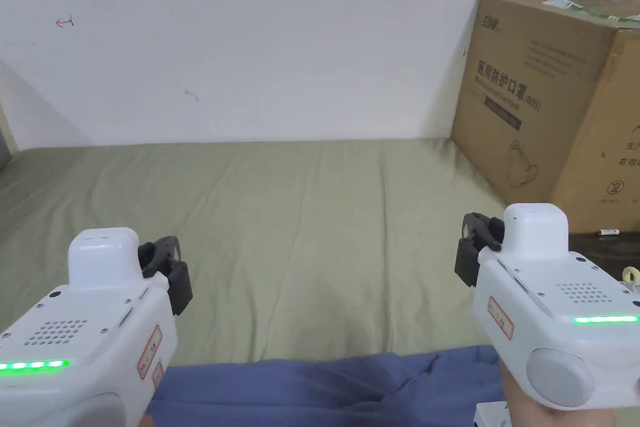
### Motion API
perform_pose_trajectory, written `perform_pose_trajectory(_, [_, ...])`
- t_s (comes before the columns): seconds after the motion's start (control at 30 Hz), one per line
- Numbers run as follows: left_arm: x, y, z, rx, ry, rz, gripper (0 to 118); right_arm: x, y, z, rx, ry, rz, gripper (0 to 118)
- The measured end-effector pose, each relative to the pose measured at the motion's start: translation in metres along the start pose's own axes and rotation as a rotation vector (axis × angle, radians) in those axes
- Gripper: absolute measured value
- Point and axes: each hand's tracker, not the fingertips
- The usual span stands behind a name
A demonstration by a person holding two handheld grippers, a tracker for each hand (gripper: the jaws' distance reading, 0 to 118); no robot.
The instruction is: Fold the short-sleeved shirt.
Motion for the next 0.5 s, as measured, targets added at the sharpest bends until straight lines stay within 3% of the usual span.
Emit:
perform_pose_trajectory(0.13, [-0.022,0.002,-0.007,-0.053,-0.043,0.02,0,0.006,0.002,-0.002,-0.012,0.013,-0.029,2])
perform_pose_trajectory(0.23, [-0.079,-0.001,-0.032,-0.267,-0.138,0.128,0,0.012,0.002,-0.004,-0.036,0.017,-0.028,2])
perform_pose_trajectory(0.3, [-0.132,-0.017,-0.051,-0.424,-0.222,0.277,0,0.015,-0.001,-0.006,-0.056,0.018,-0.018,2])
perform_pose_trajectory(0.4, [-0.201,-0.055,-0.067,-0.615,-0.387,0.637,0,0.02,-0.008,-0.011,-0.095,0.021,-0.023,2])
perform_pose_trajectory(0.47, [-0.231,-0.081,-0.071,-0.661,-0.398,0.727,1,0.023,-0.014,-0.015,-0.123,0.015,-0.037,2])
perform_pose_trajectory(0.5, [-0.239,-0.091,-0.071,-0.681,-0.39,0.736,13,0.024,-0.017,-0.018,-0.139,0.01,-0.042,2])
